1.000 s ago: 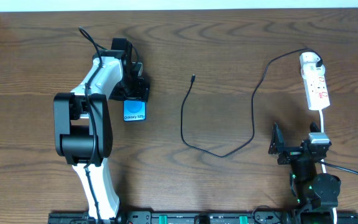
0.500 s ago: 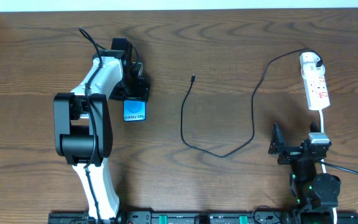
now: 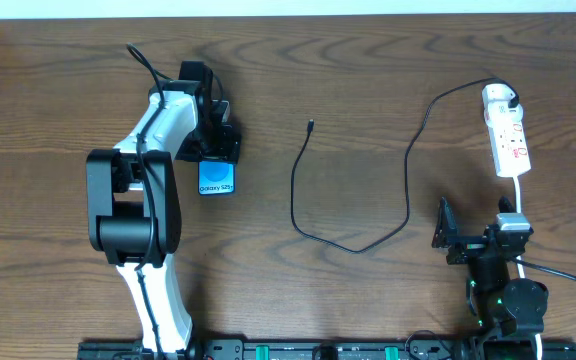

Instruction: Plug charger to phone and switch on socket

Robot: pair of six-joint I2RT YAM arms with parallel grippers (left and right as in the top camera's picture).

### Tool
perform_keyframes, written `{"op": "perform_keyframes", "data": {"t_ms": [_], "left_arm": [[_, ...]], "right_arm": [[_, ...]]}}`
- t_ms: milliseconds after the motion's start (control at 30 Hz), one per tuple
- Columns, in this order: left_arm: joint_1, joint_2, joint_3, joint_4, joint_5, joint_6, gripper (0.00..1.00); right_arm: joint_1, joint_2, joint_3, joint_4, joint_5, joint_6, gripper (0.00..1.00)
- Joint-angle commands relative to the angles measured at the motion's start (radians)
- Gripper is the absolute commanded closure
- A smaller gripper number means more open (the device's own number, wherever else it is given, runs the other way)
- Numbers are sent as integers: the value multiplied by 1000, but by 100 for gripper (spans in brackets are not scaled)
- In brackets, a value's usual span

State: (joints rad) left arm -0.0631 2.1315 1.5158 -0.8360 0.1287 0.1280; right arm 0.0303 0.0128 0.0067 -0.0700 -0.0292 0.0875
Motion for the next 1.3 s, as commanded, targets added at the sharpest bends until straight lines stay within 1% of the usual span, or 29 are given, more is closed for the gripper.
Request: {"op": "perform_keyframes", "data": {"t_ms": [0,67,267,400,833,1267], "left_arm": [[-2,34,-26,4,66,-10,15],[-2,34,-26,4,66,-10,18],[-2,34,-26,3,66,-14,20],[-2,28,-26,3,65,-18,22],[-2,4,-26,11,66,-86,21],[-2,44,-27,15,66,-97,20]], "right_arm": [[8,-5,-1,-4,1,9,1],[8,-5,-1,-4,1,9,1],[8,-5,-1,-4,1,9,1],[8,-5,-1,-4,1,9,1],[8,-5,-1,-4,1,9,1],[8,-5,-1,-4,1,9,1]]}}
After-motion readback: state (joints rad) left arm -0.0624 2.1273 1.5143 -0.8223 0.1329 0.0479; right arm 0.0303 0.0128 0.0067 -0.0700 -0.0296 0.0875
